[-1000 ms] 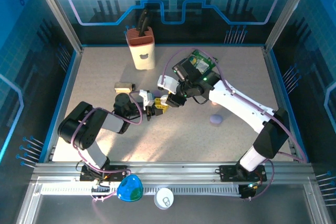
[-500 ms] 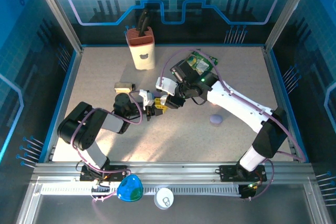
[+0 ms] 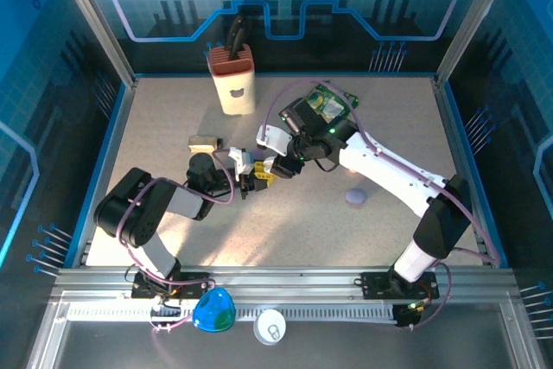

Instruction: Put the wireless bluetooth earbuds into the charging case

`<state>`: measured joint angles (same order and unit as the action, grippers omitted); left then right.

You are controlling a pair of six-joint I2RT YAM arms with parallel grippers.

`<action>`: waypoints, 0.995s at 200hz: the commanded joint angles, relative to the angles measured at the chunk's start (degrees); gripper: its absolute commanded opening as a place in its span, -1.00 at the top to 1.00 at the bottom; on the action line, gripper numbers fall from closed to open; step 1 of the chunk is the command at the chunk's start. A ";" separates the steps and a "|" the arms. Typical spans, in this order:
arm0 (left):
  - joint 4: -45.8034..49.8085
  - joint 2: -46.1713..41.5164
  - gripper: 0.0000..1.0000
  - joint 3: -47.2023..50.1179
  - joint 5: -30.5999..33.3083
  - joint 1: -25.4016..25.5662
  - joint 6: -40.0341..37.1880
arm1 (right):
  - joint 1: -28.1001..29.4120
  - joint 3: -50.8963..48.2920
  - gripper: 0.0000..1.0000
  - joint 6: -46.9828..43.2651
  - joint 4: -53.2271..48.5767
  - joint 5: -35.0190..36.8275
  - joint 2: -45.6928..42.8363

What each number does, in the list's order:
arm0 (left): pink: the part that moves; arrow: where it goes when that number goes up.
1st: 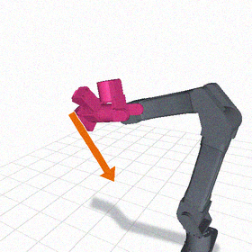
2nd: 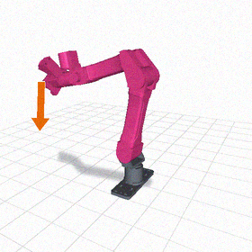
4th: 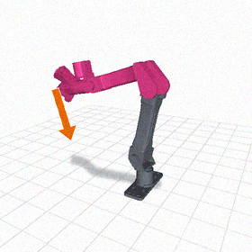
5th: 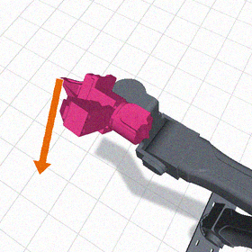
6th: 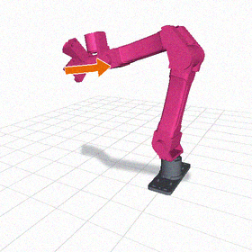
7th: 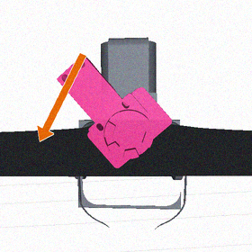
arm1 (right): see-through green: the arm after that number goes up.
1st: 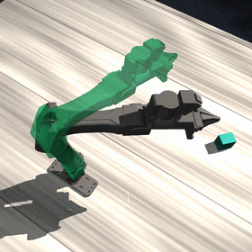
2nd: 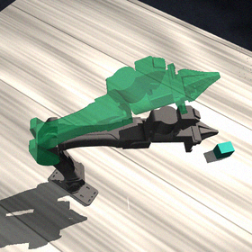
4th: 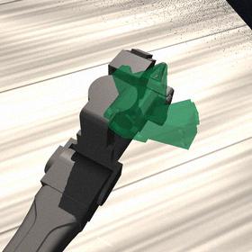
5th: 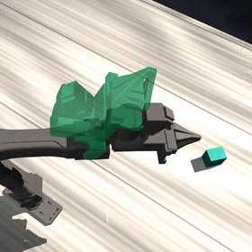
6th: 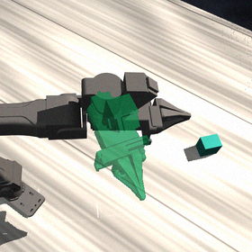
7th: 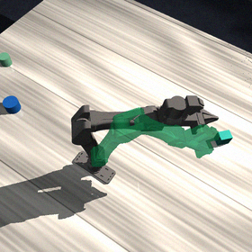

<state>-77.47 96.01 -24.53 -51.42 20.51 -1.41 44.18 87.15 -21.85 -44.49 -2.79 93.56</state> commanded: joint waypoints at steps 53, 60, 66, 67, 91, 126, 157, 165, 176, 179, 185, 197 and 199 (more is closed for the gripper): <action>-2.88 -1.18 0.77 -0.36 -1.49 -0.21 0.84 | -0.39 -0.89 -0.07 1.46 -1.74 1.97 -0.37; -2.85 -1.26 0.77 -0.36 -1.49 -0.23 0.87 | -0.36 -0.88 -0.07 1.46 -1.77 2.44 -0.46; -2.93 -1.26 0.77 -0.29 -1.49 -0.25 0.88 | -0.42 -1.00 -0.07 1.87 -1.62 3.00 -0.56; -2.89 -1.30 0.77 -0.27 -1.49 -0.23 0.88 | -0.46 -1.01 -0.07 1.93 -1.59 3.07 -0.61; -2.86 -1.17 0.77 -0.32 -1.49 -0.17 0.84 | -1.19 -0.99 -0.06 2.52 -1.94 2.14 -1.14; -2.86 -1.17 0.77 -0.40 -1.49 -0.25 0.87 | -0.98 -0.97 -0.05 2.24 -3.14 1.36 -0.75; -2.84 -1.08 0.77 -0.37 -1.47 -0.24 0.88 | -0.09 -1.10 -0.05 0.54 -3.52 -0.29 -0.75; -2.85 -1.08 0.77 -0.36 -1.49 -0.23 0.84 | 0.23 -1.06 -0.05 0.26 -3.52 -0.29 -0.68; -2.86 -1.00 0.76 -0.47 -1.50 -0.21 0.88 | 0.44 -1.15 -0.06 0.07 -3.42 -0.66 -0.79; -2.86 -1.00 0.76 -0.51 -1.49 -0.19 0.86 | 0.42 -1.15 -0.06 0.05 -3.41 -0.85 -0.75; -2.86 -1.00 0.76 -0.49 -1.49 -0.18 0.92 | 0.54 -1.13 -0.07 0.05 -3.38 -1.13 -0.75; -2.86 -0.94 0.77 -0.53 -1.50 -0.23 0.96 | 0.53 -0.98 -0.08 0.09 -3.25 -1.26 -0.66; -2.88 -0.92 0.76 -0.54 -1.45 -0.22 0.97 | 0.55 -0.97 -0.08 0.17 -3.24 -1.26 -0.59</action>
<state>-77.87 95.98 -24.53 -51.99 20.51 -1.39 43.88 86.94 -20.99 -45.56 -1.98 93.56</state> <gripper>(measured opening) 0.189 0.534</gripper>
